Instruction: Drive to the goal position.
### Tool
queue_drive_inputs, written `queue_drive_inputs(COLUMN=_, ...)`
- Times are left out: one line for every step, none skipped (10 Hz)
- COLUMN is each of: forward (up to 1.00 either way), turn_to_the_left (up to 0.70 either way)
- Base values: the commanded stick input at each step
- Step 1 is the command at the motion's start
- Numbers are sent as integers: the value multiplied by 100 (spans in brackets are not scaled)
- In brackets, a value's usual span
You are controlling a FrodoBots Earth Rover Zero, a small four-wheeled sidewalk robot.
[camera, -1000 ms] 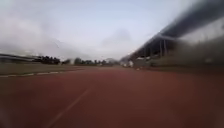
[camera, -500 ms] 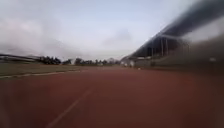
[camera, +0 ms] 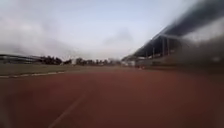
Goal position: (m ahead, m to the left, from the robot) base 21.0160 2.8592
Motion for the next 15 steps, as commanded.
queue_drive_inputs(forward=67, turn_to_the_left=0)
queue_drive_inputs(forward=68, turn_to_the_left=-3)
queue_drive_inputs(forward=70, turn_to_the_left=-22)
queue_drive_inputs(forward=70, turn_to_the_left=-22)
queue_drive_inputs(forward=70, turn_to_the_left=-22)
queue_drive_inputs(forward=70, turn_to_the_left=-16)
queue_drive_inputs(forward=70, turn_to_the_left=-2)
queue_drive_inputs(forward=70, turn_to_the_left=0)
queue_drive_inputs(forward=70, turn_to_the_left=0)
queue_drive_inputs(forward=70, turn_to_the_left=2)
queue_drive_inputs(forward=70, turn_to_the_left=1)
queue_drive_inputs(forward=70, turn_to_the_left=0)
queue_drive_inputs(forward=70, turn_to_the_left=0)
queue_drive_inputs(forward=70, turn_to_the_left=1)
queue_drive_inputs(forward=70, turn_to_the_left=2)
